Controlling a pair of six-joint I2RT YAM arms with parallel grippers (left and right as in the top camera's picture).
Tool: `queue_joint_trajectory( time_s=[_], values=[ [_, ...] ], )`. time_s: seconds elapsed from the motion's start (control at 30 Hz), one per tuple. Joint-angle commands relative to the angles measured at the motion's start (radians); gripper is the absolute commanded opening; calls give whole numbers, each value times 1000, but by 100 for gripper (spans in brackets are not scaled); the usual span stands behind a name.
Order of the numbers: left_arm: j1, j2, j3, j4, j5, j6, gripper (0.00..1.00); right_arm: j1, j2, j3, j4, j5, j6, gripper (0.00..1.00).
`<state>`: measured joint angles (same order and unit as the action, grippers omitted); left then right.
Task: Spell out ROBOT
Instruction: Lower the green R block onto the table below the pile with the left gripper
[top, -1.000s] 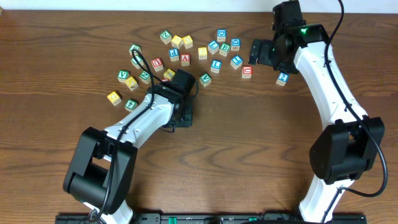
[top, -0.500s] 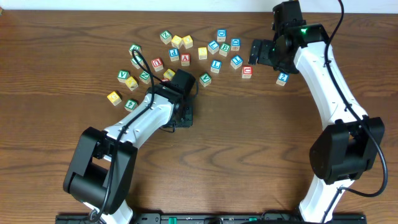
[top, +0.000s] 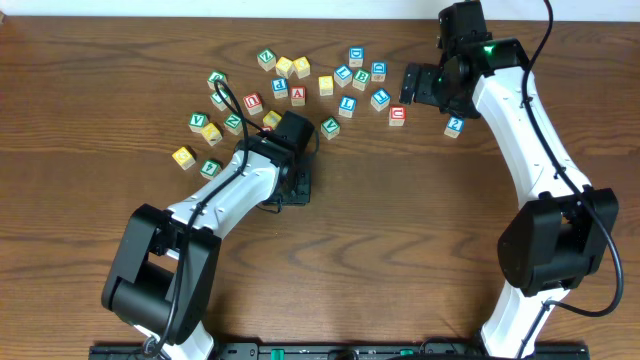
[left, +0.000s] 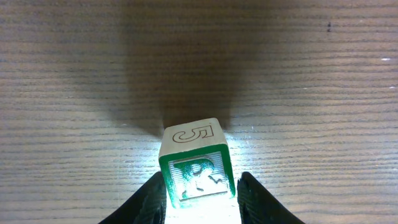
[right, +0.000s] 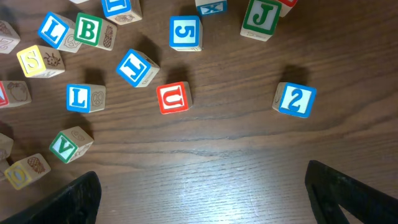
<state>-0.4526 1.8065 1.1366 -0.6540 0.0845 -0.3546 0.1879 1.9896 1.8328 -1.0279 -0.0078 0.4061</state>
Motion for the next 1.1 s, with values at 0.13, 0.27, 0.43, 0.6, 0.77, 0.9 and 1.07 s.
queue_joint_trajectory(
  time_s=[0.13, 0.27, 0.43, 0.6, 0.77, 0.9, 1.07],
  values=[
    [2, 10, -13, -2, 13, 32, 37, 10, 5, 18, -1, 2, 8, 99],
    [2, 10, -13, -2, 18, 42, 37, 10, 5, 18, -1, 2, 8, 99],
    [2, 10, -12, -2, 21, 47, 37, 10, 5, 18, -1, 2, 8, 99],
    [2, 10, -10, -4, 21, 47, 37, 10, 5, 18, -1, 2, 8, 99],
    [2, 9, 6, -24, 21, 55, 38, 10, 5, 18, -1, 2, 8, 99],
    [2, 8, 10, -26, 21, 59, 43, 10, 5, 18, -1, 2, 8, 99],
    [2, -4, 11, -29, 20, 59, 43, 10, 5, 18, -1, 2, 8, 99]
  ],
)
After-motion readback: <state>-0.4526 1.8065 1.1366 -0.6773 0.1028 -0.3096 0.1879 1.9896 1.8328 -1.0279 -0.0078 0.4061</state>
